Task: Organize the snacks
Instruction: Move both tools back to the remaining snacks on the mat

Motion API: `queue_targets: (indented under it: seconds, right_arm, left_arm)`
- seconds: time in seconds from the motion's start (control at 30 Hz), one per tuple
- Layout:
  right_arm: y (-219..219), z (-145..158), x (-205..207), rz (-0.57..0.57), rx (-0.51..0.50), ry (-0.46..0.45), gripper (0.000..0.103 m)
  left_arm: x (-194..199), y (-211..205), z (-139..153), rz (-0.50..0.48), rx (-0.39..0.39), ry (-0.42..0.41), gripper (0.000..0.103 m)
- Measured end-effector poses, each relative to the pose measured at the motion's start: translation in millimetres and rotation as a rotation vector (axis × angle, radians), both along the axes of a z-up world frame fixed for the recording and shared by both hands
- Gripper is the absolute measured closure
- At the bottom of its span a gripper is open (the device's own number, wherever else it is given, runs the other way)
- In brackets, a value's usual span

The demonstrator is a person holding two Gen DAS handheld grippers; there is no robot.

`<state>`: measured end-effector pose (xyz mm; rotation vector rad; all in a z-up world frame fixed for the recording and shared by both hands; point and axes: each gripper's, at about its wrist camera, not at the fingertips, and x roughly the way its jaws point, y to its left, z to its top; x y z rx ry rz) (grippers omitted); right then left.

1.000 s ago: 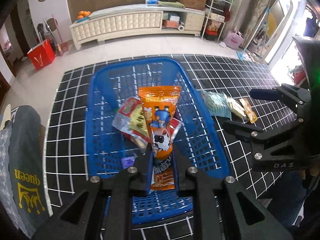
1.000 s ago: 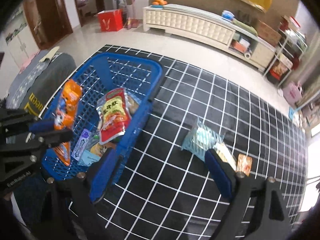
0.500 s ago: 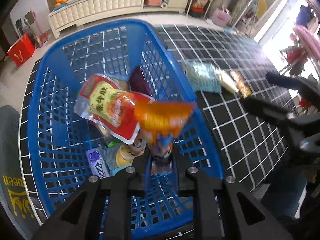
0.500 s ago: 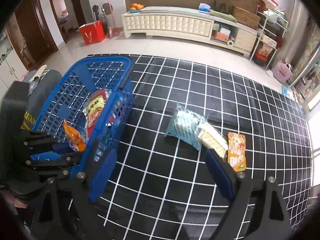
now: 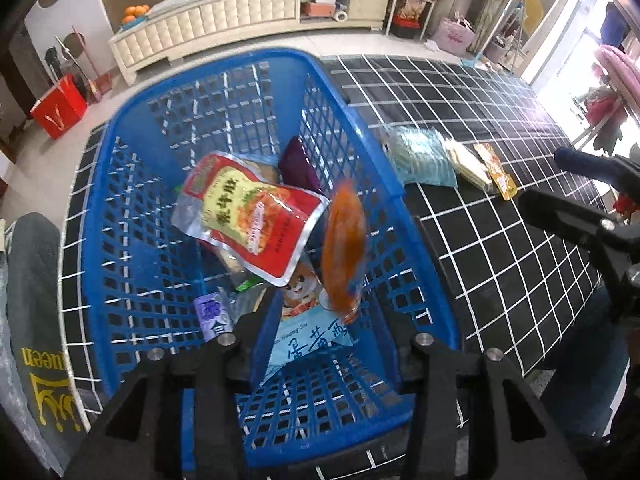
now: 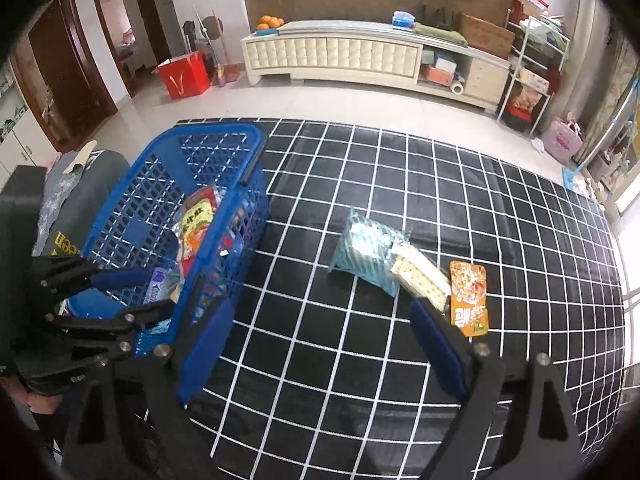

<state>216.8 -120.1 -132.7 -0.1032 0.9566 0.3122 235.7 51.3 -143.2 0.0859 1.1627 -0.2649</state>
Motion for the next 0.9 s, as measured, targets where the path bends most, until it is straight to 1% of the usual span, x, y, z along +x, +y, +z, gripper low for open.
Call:
queue_targets:
  seconds: [0.13, 0.27, 0.3, 0.33, 0.37, 0.4, 0.47, 0.57, 0.67, 0.9]
  right_arm:
    - [-8.4, 12.8, -6.9, -0.01, 0.022, -0.024, 0.01]
    - [-20.4, 27.7, -14.9, -0.024, 0.039, -0.057, 0.01]
    - [-23.9, 31.1, -17.0, -0.029, 0.042, -0.064, 0.01]
    - [-28.7, 35.1, -19.7, -0.034, 0.045, -0.071, 0.01]
    - [-31.5, 37.1, -21.7, -0.037, 0.047, -0.078, 0.01]
    - [-36.0, 39.8, -24.1, -0.041, 0.049, -0.085, 0.01]
    - [-43.9, 42.6, -26.4, -0.047, 0.052, -0.094, 0.01]
    - [-59.0, 45.0, -30.2, -0.062, 0.055, -0.106, 0.01]
    - [-74.4, 43.1, -29.7, -0.089, 0.058, -0.1, 0.01]
    - [-116.6, 32.0, -24.5, -0.147, 0.057, -0.08, 0.008]
  left_arm:
    - [-8.7, 2.2, 19.9, 0.018, -0.017, -0.045, 0.06]
    - [-23.4, -6.5, 49.5, 0.011, -0.038, -0.12, 0.06]
    - [-26.5, -10.3, 56.1, 0.009, -0.041, -0.137, 0.059]
    - [-29.4, -13.3, 62.5, 0.005, -0.043, -0.153, 0.048]
    - [-32.4, -17.6, 69.5, 0.001, -0.045, -0.176, 0.04]
    - [-35.8, -21.5, 76.4, -0.004, -0.049, -0.2, 0.04]
    - [-37.7, -29.7, 86.9, -0.019, -0.052, -0.223, 0.039]
    - [-41.4, -51.9, 99.0, -0.041, -0.055, -0.251, 0.032]
    - [-41.0, -72.3, 101.8, -0.053, -0.043, -0.255, 0.029]
    - [-28.3, -117.2, 87.9, -0.073, -0.029, -0.207, 0.029]
